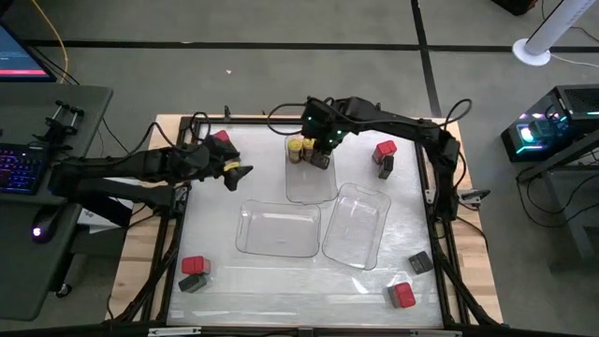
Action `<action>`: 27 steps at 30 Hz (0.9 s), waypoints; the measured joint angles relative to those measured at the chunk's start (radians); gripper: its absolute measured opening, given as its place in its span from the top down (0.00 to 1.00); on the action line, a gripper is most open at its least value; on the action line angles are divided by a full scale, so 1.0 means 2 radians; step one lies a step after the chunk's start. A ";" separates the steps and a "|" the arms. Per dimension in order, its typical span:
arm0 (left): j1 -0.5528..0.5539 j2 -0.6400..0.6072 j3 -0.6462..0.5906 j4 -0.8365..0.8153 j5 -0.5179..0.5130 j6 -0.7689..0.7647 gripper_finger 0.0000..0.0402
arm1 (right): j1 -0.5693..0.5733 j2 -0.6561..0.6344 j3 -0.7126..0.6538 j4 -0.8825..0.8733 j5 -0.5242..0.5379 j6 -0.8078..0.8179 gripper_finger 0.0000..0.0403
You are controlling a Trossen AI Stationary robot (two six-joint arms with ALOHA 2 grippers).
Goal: Sort spices by type
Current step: Put the left bottom red seasoning can into the left transparent bin
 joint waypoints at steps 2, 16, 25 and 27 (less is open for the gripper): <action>-0.002 0.000 0.000 -0.032 0.030 -0.036 0.13 | 0.000 -0.001 0.000 -0.001 -0.007 0.006 1.00; -0.350 0.043 0.000 -0.156 0.134 -0.306 0.13 | 0.001 0.001 -0.001 0.003 -0.033 -0.017 1.00; -0.485 0.145 0.037 -0.221 0.163 -0.431 0.16 | 0.002 0.001 -0.001 0.006 -0.034 -0.030 1.00; -0.488 0.151 0.051 -0.232 0.161 -0.466 0.22 | 0.000 0.001 -0.001 0.007 -0.034 -0.033 1.00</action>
